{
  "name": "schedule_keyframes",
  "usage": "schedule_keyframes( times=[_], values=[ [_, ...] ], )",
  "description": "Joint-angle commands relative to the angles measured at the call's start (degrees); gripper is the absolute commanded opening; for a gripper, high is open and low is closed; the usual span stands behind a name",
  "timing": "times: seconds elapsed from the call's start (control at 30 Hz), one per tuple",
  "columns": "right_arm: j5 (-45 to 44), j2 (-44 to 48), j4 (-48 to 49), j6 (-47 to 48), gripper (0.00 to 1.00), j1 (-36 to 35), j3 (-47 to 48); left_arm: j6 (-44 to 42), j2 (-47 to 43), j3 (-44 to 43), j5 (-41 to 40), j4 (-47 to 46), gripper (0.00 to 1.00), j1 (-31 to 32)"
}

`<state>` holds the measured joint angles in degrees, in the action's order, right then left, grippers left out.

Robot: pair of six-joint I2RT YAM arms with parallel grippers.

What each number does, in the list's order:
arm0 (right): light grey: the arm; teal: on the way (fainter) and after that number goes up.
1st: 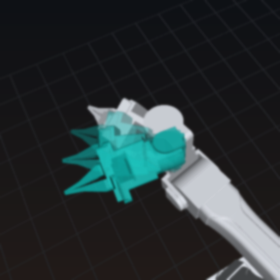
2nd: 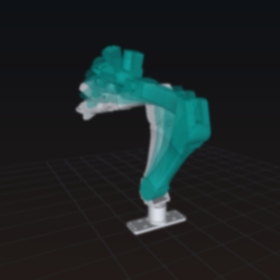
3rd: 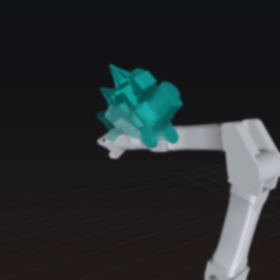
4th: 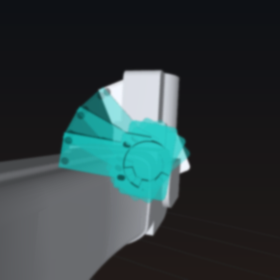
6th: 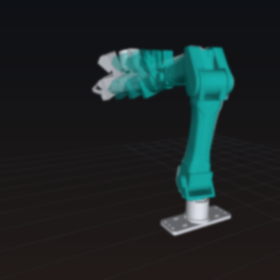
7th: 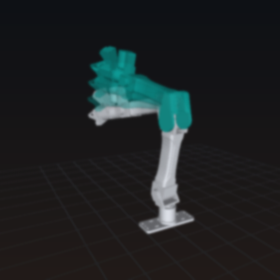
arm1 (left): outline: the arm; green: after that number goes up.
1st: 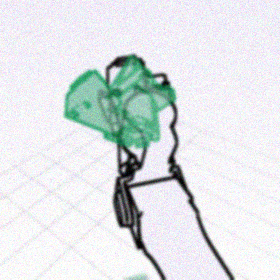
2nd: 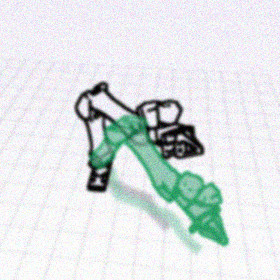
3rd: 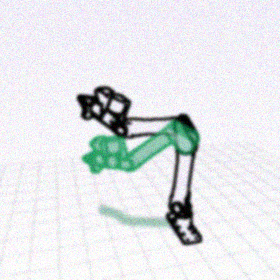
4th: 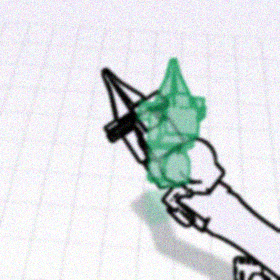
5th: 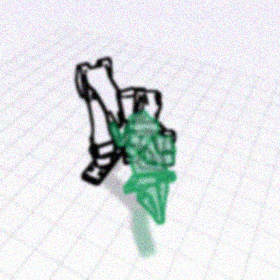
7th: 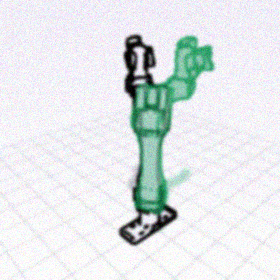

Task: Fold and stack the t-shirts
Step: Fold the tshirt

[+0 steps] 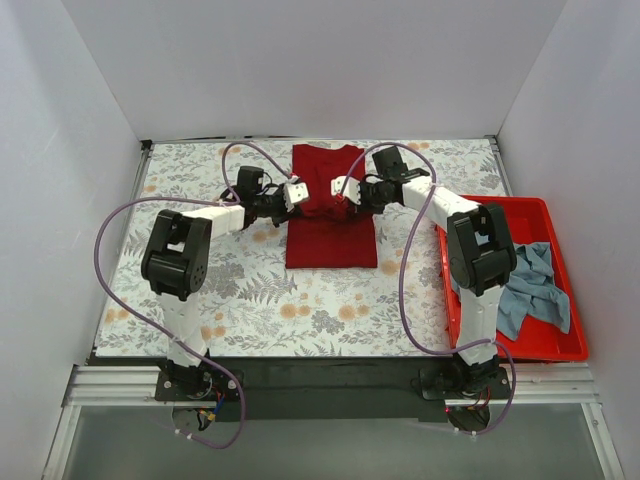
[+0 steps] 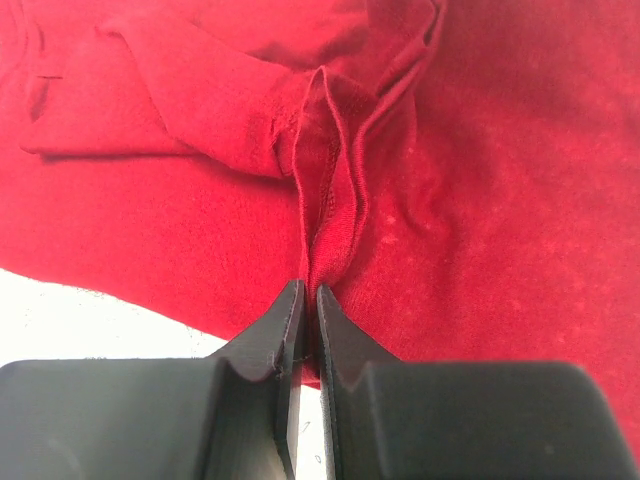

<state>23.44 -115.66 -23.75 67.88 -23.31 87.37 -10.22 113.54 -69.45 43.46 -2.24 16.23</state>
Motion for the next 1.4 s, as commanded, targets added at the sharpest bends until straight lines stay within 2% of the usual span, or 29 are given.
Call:
schedule_keyframes(
  times=[0.0,0.03,0.07,0.1,0.13,0.17,0.27,0.33,0.43,0.57,0.6,0.73,0.93,1.03,1.37],
  values=[
    [-0.8,-1.1,2.5,0.0,0.01,0.3,3.4,-1.3,0.6,-2.8,0.2,-1.9,0.00,-0.3],
    [-1.3,-1.7,2.5,-0.4,0.06,0.2,4.1,-0.9,0.9,-3.4,-0.5,-2.0,0.00,-0.3],
    [-1.5,-1.9,2.4,-1.6,0.17,0.2,4.6,-0.3,1.7,-3.9,-1.0,-2.2,0.00,-0.3],
    [-1.8,-1.9,2.5,-2.7,0.24,0.3,5.2,1.0,1.8,-4.5,-1.6,-2.2,0.03,-0.3],
    [-1.7,-1.9,2.5,-3.7,0.32,0.4,6.7,1.5,1.9,-5.2,-2.1,-2.2,0.13,-0.3],
    [-1.6,-1.6,2.5,-4.8,0.44,0.5,7.3,2.1,1.1,-5.5,-2.5,-2.2,0.19,-0.5],
    [-1.5,0.5,2.4,-7.9,0.55,1.2,9.7,6.9,-1.2,-6.9,-2.2,-1.3,0.34,-1.5],
    [-1.6,3.1,2.0,-9.6,0.56,2.0,9.8,12.3,-4.5,-7.0,-1.4,-0.2,0.36,-2.3],
    [-0.9,8.3,-0.9,-9.8,0.55,2.3,7.0,13.6,-10.6,-3.6,0.3,3.8,0.37,-3.7],
    [2.7,16.0,-7.2,-10.0,0.50,1.7,-1.2,11.8,-19.7,6.7,2.4,6.4,0.39,-3.6],
    [2.9,17.7,-7.5,-9.9,0.50,0.6,-6.7,11.4,-20.7,9.3,2.5,7.3,0.39,-3.3],
    [1.2,24.8,-6.3,-9.4,0.52,-3.8,-18.5,6.9,-23.5,14.3,2.8,10.0,0.39,-1.3],
    [-2.4,25.2,-1.9,-12.5,0.51,-8.5,-25.7,1.4,-24.4,19.3,0.9,10.1,0.38,2.0],
    [-4.1,22.4,-0.1,-12.5,0.48,-8.9,-25.6,-2.0,-23.7,20.9,-0.3,10.2,0.38,3.5],
    [-6.0,17.0,3.1,-11.5,0.46,-9.1,-27.4,-4.5,-17.8,22.8,-2.8,8.3,0.38,5.8]
  ],
)
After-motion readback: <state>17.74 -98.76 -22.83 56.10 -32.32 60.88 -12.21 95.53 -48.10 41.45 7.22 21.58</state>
